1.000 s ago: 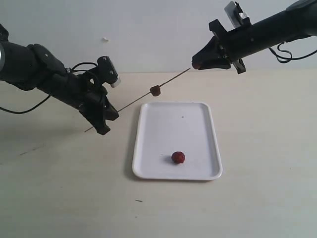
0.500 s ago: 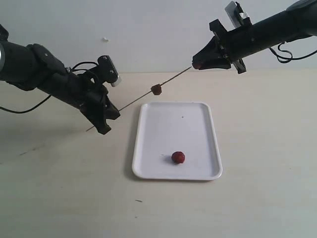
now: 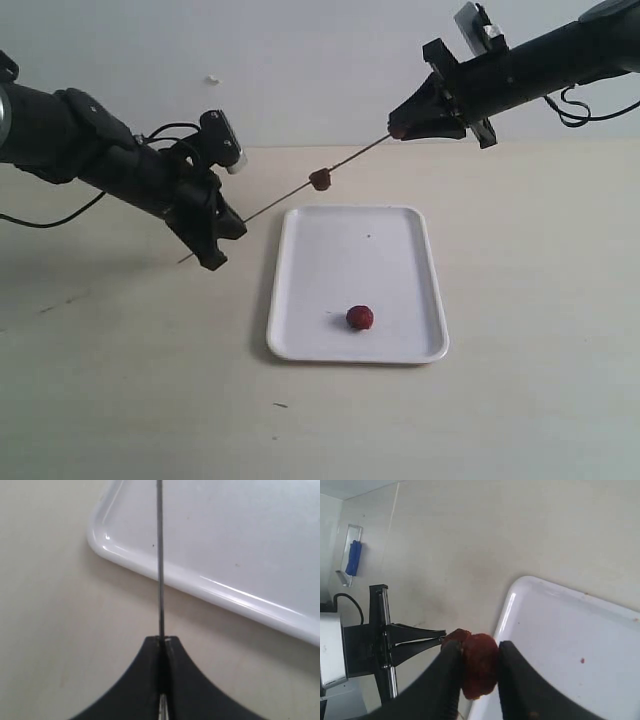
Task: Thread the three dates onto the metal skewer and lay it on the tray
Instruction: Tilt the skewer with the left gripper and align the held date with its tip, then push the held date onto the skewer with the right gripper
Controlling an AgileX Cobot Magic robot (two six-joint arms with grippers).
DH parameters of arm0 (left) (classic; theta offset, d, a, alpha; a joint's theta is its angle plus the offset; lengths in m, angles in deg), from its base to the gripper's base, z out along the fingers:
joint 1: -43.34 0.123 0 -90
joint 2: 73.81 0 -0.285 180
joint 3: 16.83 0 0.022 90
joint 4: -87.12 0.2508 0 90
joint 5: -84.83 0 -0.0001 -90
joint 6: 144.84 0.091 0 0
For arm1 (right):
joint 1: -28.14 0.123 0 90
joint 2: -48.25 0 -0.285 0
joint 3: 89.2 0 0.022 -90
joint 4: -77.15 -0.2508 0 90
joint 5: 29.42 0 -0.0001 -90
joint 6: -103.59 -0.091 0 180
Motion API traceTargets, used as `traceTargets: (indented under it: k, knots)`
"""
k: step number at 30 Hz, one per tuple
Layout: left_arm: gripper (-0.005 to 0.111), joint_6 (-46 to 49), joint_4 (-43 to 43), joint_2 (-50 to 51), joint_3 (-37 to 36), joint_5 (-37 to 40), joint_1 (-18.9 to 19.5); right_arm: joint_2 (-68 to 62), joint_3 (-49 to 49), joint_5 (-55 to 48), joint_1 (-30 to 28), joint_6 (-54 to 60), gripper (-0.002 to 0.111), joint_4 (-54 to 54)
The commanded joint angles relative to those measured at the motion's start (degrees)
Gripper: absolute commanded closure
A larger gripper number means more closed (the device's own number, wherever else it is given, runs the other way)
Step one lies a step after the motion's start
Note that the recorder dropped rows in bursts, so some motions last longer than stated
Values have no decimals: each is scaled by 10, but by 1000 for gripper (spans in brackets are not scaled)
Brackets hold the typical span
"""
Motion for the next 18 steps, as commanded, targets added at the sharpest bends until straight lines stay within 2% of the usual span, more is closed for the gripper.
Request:
traceTargets:
  k: [1,18]
  knots:
    - [107,8,-23,-6,3,2,-3,4,0,2,-1,6,83,-9]
    - [107,21,-57,-6,3,2,-3,4,0,2,21,6,83,-8]
